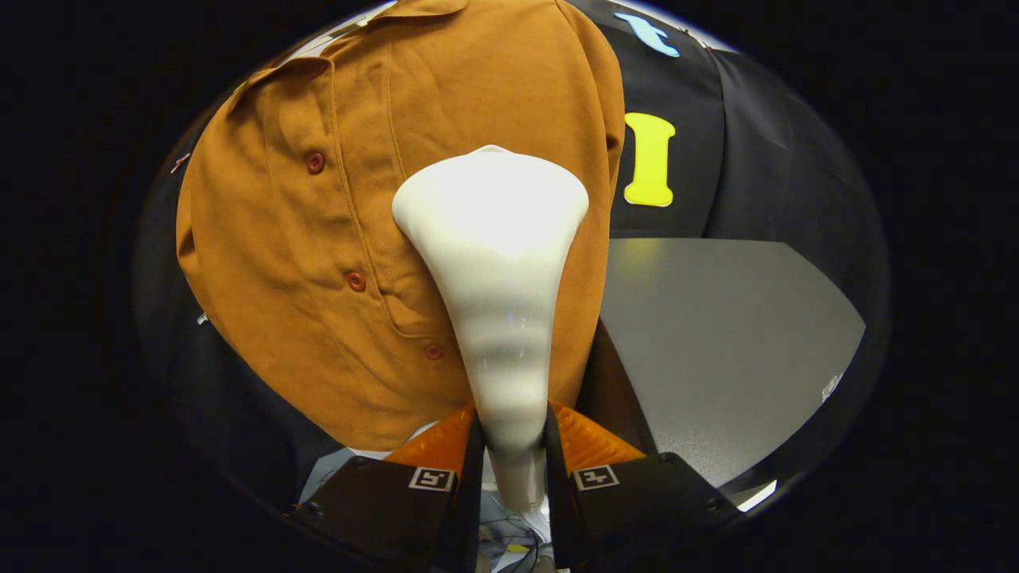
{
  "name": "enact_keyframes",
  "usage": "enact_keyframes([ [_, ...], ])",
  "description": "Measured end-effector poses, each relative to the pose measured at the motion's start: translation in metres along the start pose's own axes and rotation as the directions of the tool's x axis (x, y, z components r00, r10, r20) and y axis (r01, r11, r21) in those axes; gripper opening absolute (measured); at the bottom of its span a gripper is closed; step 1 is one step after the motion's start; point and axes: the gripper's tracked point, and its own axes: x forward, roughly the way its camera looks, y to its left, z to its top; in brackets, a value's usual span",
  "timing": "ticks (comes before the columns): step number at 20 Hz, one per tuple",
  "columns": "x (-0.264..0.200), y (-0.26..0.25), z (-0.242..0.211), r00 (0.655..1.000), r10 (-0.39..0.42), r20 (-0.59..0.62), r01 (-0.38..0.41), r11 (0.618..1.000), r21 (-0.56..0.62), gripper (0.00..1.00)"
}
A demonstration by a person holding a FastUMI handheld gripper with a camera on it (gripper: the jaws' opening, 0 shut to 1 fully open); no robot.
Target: Iron the clothes twice with a garment steamer, once on the left side and once on the right side.
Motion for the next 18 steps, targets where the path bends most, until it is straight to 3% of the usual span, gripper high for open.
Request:
enact_keyframes([
  [12, 0.005, -0.007, -0.047, 0.995, 0.000, -0.102, 0.003, 0.999, 0.036, 0.39],
  [15, -0.004, -0.011, -0.042, 0.996, -0.013, -0.089, 0.017, 0.999, 0.047, 0.39],
  [18, -0.027, -0.011, -0.013, 1.000, -0.022, -0.002, 0.022, 0.998, 0.061, 0.39],
])
